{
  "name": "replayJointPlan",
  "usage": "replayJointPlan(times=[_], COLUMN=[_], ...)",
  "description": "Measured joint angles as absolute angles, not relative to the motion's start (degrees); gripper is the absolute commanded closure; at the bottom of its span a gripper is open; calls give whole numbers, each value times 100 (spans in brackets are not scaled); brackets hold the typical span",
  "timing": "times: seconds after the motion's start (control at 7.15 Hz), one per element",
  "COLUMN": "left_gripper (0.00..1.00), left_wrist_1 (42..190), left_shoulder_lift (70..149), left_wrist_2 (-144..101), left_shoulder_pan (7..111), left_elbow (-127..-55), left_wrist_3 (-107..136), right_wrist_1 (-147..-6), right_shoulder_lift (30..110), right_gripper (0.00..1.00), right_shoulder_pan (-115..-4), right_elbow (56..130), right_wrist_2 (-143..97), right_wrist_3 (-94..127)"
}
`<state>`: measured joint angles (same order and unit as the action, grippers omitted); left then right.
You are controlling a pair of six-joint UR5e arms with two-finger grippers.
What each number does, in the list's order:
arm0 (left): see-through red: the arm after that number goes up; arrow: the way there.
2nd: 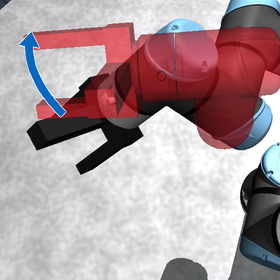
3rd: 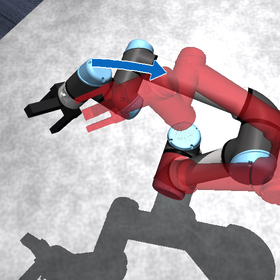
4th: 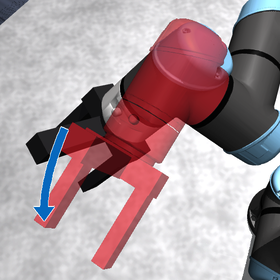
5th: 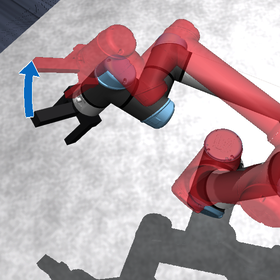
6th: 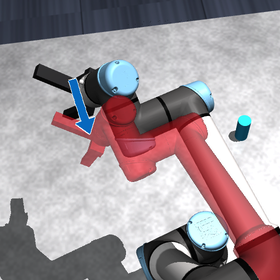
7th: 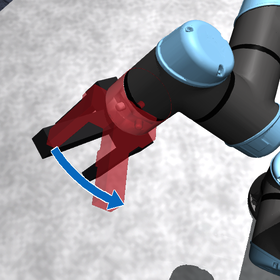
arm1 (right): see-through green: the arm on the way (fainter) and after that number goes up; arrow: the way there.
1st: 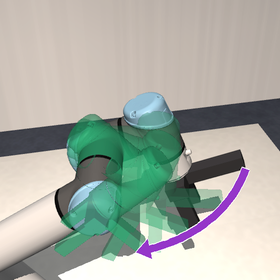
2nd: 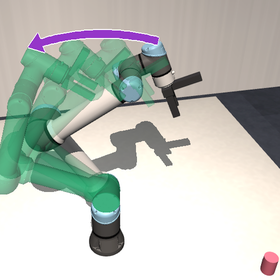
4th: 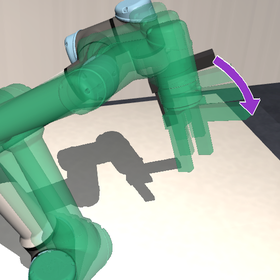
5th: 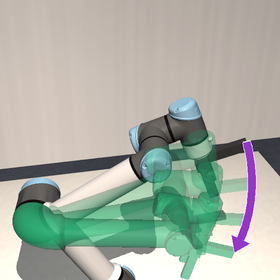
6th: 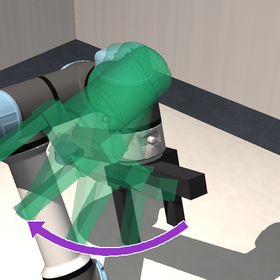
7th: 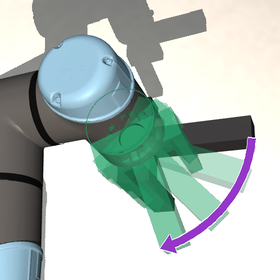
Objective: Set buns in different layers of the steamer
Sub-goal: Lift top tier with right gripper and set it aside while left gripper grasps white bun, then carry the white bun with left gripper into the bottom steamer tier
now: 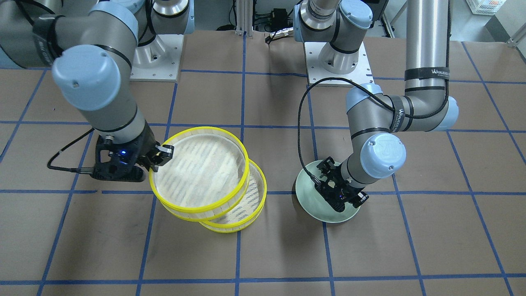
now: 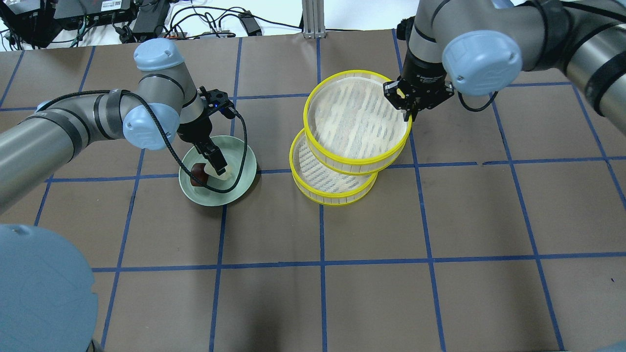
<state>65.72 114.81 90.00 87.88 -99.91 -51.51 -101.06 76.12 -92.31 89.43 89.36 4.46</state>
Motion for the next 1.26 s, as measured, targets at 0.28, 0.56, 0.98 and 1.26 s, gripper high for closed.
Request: replayJointPlan(times=[0.28,0.56,0.98,1.26], left_gripper=[100,100,100,100], left_wrist_1=[6588,6591,6553,6561], left_shoulder_lift=[11499,11496,11299,11001], left_wrist_2=[9020,9025,8941,8747], left_shoulder_pan=[8832,8840,8916,9229], left_elbow=[-10056,-10038,-9791,-9427], left_wrist_3=[-5161,-5228,-5209,-4506], right_wrist_1=[-9421,-9008,-8798,-8783], right_shoulder_lift=[8076,8435,8677,8751], right_gripper=[100,100,100,100], right_shoulder_pan=[-8508,-7780,-7493,-7490], right_elbow=[8944,8946,8981,9014], right_wrist_2=[9141,9439,9517,9516], right_wrist_3=[-509,-1526,-1964,-1988])
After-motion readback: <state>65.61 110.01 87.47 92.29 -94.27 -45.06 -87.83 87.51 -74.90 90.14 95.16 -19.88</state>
